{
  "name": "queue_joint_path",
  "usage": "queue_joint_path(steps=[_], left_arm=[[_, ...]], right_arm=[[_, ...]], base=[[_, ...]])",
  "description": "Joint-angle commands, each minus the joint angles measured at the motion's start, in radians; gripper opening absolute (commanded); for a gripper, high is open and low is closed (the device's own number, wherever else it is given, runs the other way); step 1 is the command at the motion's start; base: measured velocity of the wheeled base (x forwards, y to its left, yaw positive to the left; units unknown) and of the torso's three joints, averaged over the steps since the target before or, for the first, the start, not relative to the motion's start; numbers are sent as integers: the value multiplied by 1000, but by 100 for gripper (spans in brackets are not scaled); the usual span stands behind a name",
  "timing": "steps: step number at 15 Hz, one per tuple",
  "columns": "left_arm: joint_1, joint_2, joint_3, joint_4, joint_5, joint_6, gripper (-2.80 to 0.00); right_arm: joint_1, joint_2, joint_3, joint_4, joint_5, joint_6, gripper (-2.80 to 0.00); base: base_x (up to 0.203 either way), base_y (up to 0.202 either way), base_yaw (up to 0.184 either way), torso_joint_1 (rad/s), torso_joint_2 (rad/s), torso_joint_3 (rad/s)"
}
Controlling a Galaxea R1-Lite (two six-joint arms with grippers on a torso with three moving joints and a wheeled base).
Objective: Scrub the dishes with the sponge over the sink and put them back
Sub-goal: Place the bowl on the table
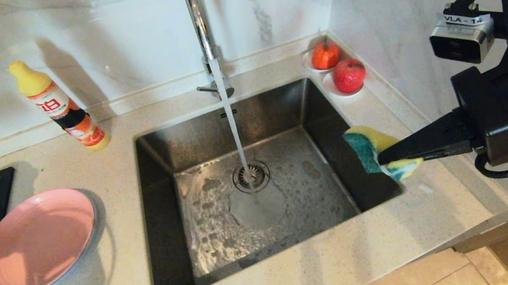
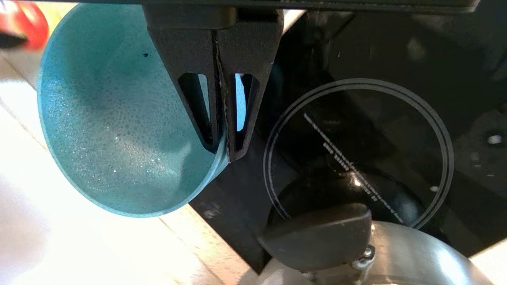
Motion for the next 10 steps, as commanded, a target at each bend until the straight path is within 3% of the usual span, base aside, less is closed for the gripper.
queue_joint_path(steps=[1, 10], left_arm=[[28, 80, -4, -32, -13, -18, -280], [38, 245, -76, -78, -67, -74, -280]], right_arm=[[0, -5, 8, 3, 3, 2, -280], [0, -21, 19, -1, 3, 2, -280]], base=[[0, 0, 0, 0, 0, 0], [0, 0, 0, 0, 0, 0]])
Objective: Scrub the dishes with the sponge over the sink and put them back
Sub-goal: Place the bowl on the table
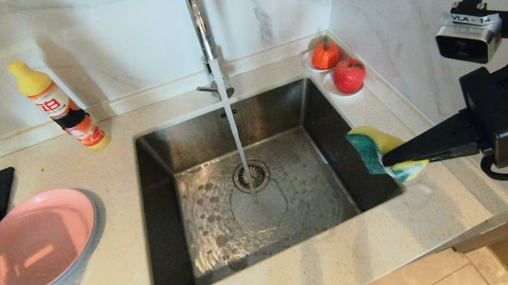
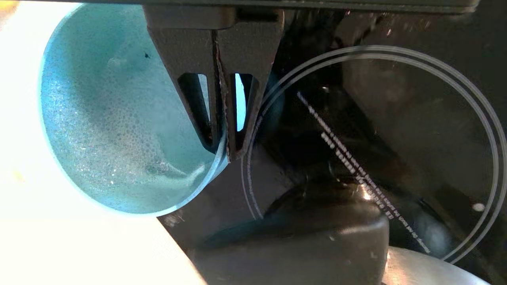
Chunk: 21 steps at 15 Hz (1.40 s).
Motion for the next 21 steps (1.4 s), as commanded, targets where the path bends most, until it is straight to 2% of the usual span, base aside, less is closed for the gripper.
queue_joint_path(steps=[1, 6, 13, 17, 21], left_arm=[[0, 60, -44, 0, -1, -7, -280], [0, 167, -188, 24, 1, -6, -280], [-17, 270, -298, 28, 2, -5, -280], [-42, 289, -378, 79, 4, -6, -280], [-50, 296, -394, 85, 7, -5, -280]], right_arm=[[0, -2, 2, 3, 3, 3, -280], [0, 7, 0, 2, 8, 0, -280], [0, 12, -1, 2, 9, 0, -280], [0, 12, 0, 5, 9, -12, -280], [0, 6, 0, 8, 9, -12, -280]], base=[[0, 0, 0, 0, 0, 0], [0, 0, 0, 0, 0, 0], [0, 0, 0, 0, 0, 0], [0, 0, 0, 0, 0, 0], [0, 0, 0, 0, 0, 0]])
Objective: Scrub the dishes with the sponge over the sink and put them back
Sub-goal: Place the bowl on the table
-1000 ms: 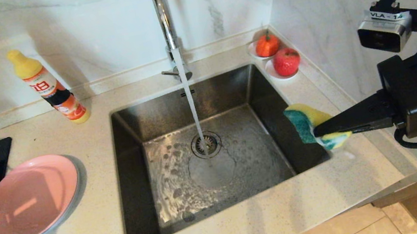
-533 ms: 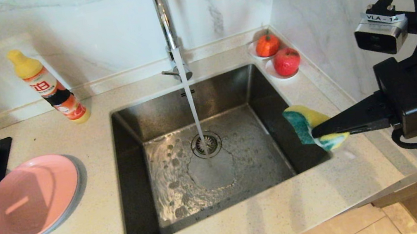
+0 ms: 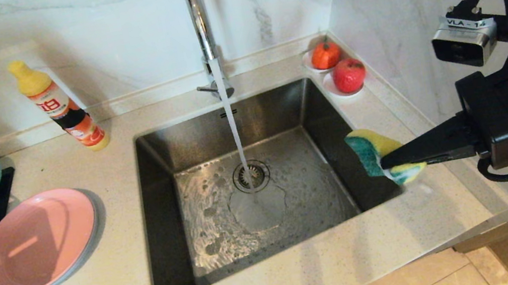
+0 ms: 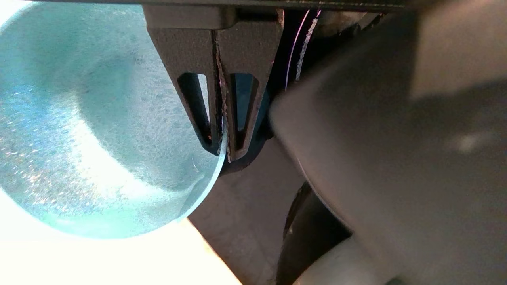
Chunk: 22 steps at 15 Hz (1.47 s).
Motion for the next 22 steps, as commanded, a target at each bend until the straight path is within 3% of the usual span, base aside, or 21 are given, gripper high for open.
queue_joint_path(steps=[1, 9, 12, 22], left_arm=[[-3, 2, -18, 3, 1, -4, -280], [-6, -32, -195, 211, 20, 37, -280], [-14, 14, -217, 212, 63, 101, -280], [-16, 35, -217, 212, 68, 101, -280]], right_arm=[[0, -4, 2, 6, 3, 3, -280], [0, -26, 36, -4, 15, 3, -280], [0, -34, 36, -3, 20, 4, -280], [-7, -43, 36, 2, 21, 3, -280]], base=[[0, 0, 0, 0, 0, 0], [0, 0, 0, 0, 0, 0], [0, 0, 0, 0, 0, 0], [0, 0, 0, 0, 0, 0]])
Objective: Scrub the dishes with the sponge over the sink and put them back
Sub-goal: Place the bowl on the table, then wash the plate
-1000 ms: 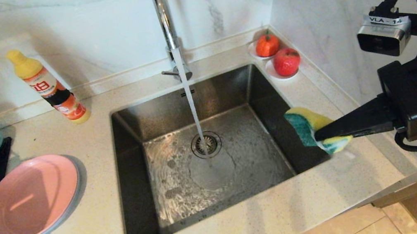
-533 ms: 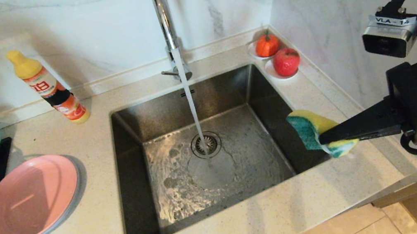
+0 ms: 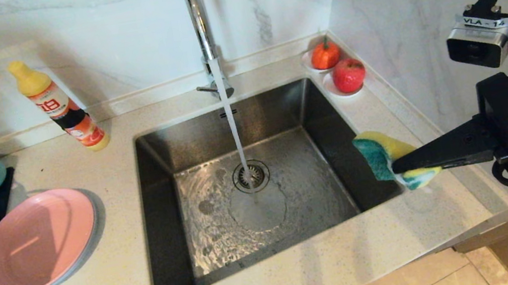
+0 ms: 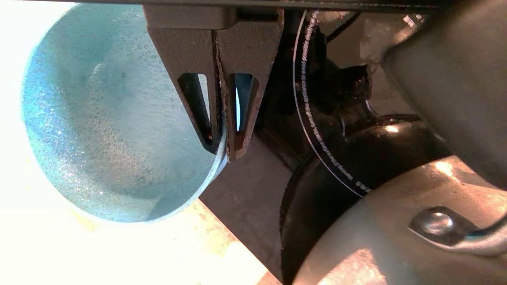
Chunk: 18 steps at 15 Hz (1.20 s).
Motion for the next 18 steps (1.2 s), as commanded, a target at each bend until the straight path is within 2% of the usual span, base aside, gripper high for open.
queue_joint_path(steps=[1, 2, 10, 13, 15, 16, 18], left_arm=[[0, -8, 0, 15, 0, -7, -280], [0, -10, 0, 26, 0, -9, 0], [-8, -132, 5, 57, -32, -68, 0], [-35, -218, 25, 147, -103, -113, 0], [-69, -283, 66, 180, -140, -118, 0], [-90, -315, 87, 184, -148, -119, -280], [-113, -358, 104, 189, -153, -119, -280]], right_arm=[[0, -4, -1, 3, 4, 3, -280], [0, -7, -1, 3, 4, 3, -280], [2, -17, 0, 6, 4, 3, -280], [2, -28, 12, 6, 5, 3, -280], [1, -37, 17, 6, 5, 3, -280], [0, -40, 19, 6, 5, 3, -280], [-1, -42, 26, 5, 4, 3, -280]], base=[[0, 0, 0, 0, 0, 0], [0, 0, 0, 0, 0, 0], [0, 0, 0, 0, 0, 0], [0, 0, 0, 0, 0, 0], [0, 0, 0, 0, 0, 0], [0, 0, 0, 0, 0, 0], [0, 0, 0, 0, 0, 0]])
